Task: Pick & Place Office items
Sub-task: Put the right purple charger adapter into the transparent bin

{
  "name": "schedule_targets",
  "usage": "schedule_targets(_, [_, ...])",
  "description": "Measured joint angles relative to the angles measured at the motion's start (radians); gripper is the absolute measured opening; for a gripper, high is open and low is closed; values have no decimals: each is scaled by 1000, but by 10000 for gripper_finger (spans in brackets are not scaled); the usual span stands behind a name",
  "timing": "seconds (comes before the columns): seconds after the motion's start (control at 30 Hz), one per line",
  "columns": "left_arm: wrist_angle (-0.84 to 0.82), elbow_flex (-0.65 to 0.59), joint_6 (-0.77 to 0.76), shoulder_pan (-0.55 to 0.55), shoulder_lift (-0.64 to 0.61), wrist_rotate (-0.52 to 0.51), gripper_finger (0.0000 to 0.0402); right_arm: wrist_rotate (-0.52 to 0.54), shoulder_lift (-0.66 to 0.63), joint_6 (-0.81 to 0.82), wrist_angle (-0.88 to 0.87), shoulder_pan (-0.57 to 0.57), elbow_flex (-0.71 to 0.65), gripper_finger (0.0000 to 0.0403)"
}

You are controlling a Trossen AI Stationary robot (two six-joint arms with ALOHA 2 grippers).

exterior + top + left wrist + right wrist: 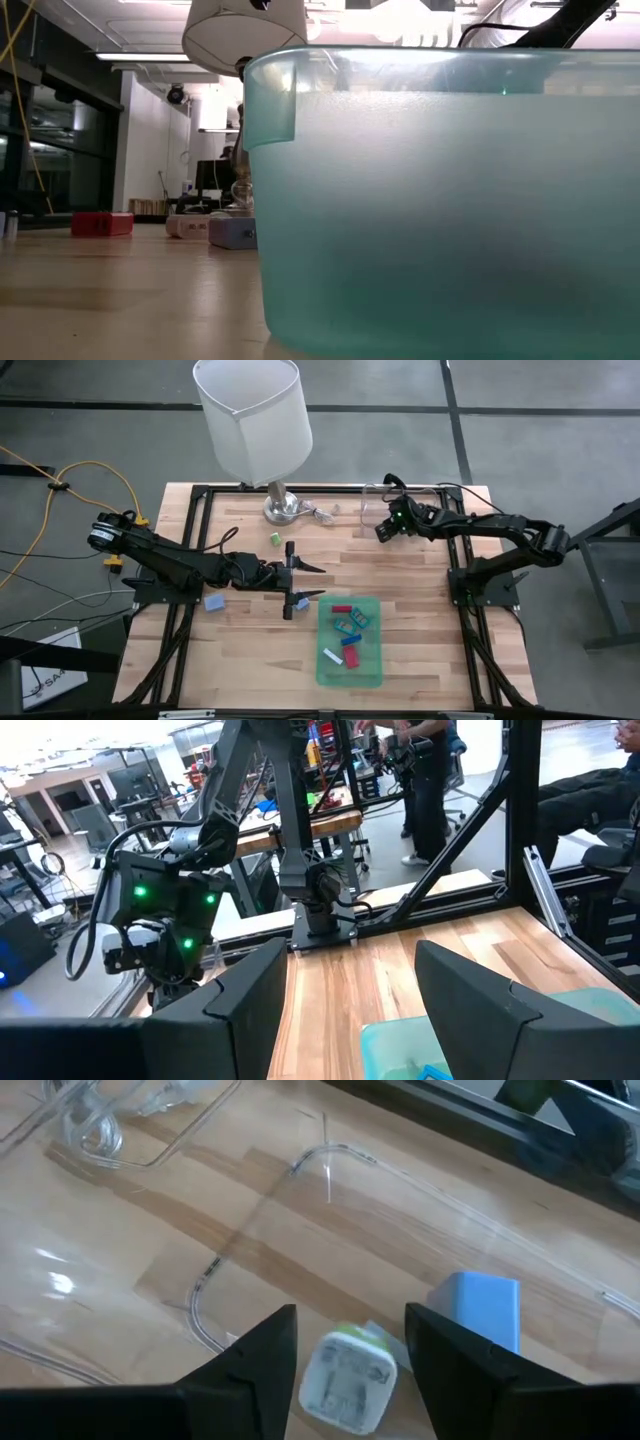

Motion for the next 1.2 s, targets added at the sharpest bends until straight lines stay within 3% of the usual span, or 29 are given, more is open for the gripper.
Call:
schedule_targets(0.2, [-8, 0, 0, 0, -8, -1, 214, -12, -2, -83, 134, 0, -1, 173])
schedule_targets(0.33, [-61, 0, 0, 0, -60, -6, 214, -83, -34, -107, 225, 0, -1, 174])
schedule_targets(0.7, [-463, 2, -218, 19, -178, -54, 214, -290, -222, -142, 260, 42, 0, 174])
schedule_targets(1.03, [-806, 1, -418, 20, -179, -54, 214, -395, -304, -156, 334, 190, 0, 174])
schedule_targets(1.2, [-920, 1, -470, 20, -179, -54, 214, -390, -301, -157, 352, 269, 0, 174])
